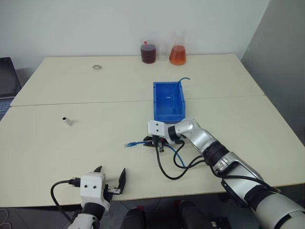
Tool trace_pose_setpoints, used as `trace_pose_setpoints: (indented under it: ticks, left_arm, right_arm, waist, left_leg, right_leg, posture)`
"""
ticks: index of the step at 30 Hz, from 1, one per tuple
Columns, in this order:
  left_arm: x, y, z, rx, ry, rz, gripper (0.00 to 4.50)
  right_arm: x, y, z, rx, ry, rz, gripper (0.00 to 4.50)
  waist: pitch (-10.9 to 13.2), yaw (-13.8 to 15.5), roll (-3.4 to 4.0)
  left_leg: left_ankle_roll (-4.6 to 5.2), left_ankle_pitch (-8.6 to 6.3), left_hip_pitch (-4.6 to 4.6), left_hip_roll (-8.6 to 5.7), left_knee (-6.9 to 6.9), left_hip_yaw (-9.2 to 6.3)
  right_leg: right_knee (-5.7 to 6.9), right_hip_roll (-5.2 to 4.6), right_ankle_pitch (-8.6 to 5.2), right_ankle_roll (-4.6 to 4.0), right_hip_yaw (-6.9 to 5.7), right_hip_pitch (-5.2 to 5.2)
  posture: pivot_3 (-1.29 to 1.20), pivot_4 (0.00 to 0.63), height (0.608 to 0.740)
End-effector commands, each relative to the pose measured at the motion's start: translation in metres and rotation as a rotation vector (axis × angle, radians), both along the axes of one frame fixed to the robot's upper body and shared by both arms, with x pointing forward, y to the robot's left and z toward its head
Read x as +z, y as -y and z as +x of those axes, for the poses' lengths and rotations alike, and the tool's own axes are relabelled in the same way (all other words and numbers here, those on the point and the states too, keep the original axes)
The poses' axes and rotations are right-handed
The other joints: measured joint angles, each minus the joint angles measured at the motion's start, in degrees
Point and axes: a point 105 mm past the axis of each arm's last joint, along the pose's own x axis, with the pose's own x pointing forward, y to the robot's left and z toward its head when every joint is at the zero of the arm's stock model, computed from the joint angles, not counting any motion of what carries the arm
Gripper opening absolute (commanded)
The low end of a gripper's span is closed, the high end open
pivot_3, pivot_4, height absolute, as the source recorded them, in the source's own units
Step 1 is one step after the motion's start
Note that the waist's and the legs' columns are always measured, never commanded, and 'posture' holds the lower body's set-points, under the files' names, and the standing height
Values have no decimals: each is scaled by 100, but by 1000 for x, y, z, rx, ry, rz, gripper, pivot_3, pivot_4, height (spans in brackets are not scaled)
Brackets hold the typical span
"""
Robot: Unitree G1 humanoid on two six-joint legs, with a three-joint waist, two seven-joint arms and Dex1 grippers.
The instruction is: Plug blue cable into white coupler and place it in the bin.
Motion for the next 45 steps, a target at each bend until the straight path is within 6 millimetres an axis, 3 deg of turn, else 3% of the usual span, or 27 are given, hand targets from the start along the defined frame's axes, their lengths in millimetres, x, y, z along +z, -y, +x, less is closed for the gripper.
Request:
trace_pose_setpoints:
  ticks: [1, 6, 11, 18, 23, 27, 31, 34, 39, 45]
  left_arm:
    - [7, -1, 4, -18, 33, 10, 4500]
    - [12, -12, 12, -13, 44, 21, 4500]
    - [28, -56, 16, 104, 78, 58, 4500]
    - [62, -131, 44, 105, 73, 179, 4500]
    - [79, -170, 77, 47, 40, 238, 4500]
    - [85, -184, 100, 9, 19, 268, 4500]
    - [77, -147, 111, -200, -6, 216, 4500]
    - [62, -107, 100, -422, -61, 221, 4500]
    - [64, -72, 94, -692, -88, 280, 4500]
    - [61, -37, 106, -977, -112, 346, 4500]
  right_arm:
    - [5, 6, 0, -7, -35, 11, 1890]
    - [26, 20, -1, -46, -75, 83, 3167]
    - [76, 43, -17, -86, -147, 272, 4304]
    - [106, 75, -46, -87, -91, 357, 4304]
    - [114, 73, -53, -130, -97, 411, 4304]
    - [121, 69, -51, -169, -81, 459, 4304]
    - [124, 71, -51, -199, -68, 456, 4304]
    - [110, 79, -50, -231, -76, 406, 4304]
    - [95, 79, -47, -236, -95, 371, 4304]
    - [100, 77, -52, -194, -104, 370, 4304]
  waist:
    - [0, 2, 0]
    - [8, 12, 12]
    - [15, 29, 23]
    - [10, 39, 16]
    - [11, 41, 13]
    - [10, 37, 12]
    - [10, 40, 12]
    - [9, 38, 11]
    - [11, 53, 7]
    - [13, 112, 11]
  left_leg:
    - [0, 0, 0, 1, 0, -1]
    - [0, 0, -5, 1, -3, -5]
    - [0, 0, -41, 3, -6, -16]
    - [0, 1, -52, 6, -2, -29]
    - [-2, 2, -51, 6, -1, -33]
    - [-3, 3, -52, 8, -2, -30]
    - [-4, 3, -60, 8, -5, -30]
    - [-4, 3, -67, 11, -5, -31]
    - [-4, 3, -83, 5, -2, -26]
    - [-1, 5, -76, 4, 4, -35]
  right_leg:
    - [0, 2, 0, -1, -1, 0]
    - [0, 1, -2, -4, -3, -3]
    - [4, -3, -5, -10, -9, -40]
    - [14, 6, -5, -13, -29, -52]
    - [19, 10, -3, -17, -37, -53]
    - [15, 12, -2, -19, -36, -55]
    - [13, 3, -1, -20, -36, -61]
    - [9, -16, -1, -20, -33, -67]
    - [8, -49, -1, -20, -42, -73]
    - [17, 2, 0, -20, -50, -68]
  posture:
    - [0, 150, 740]
    - [0, 150, 740]
    - [0, 150, 740]
    - [0, 150, 740]
    - [0, 150, 740]
    - [0, 150, 740]
    - [0, 150, 740]
    - [0, 150, 740]
    - [0, 150, 740]
    - [0, 150, 740]
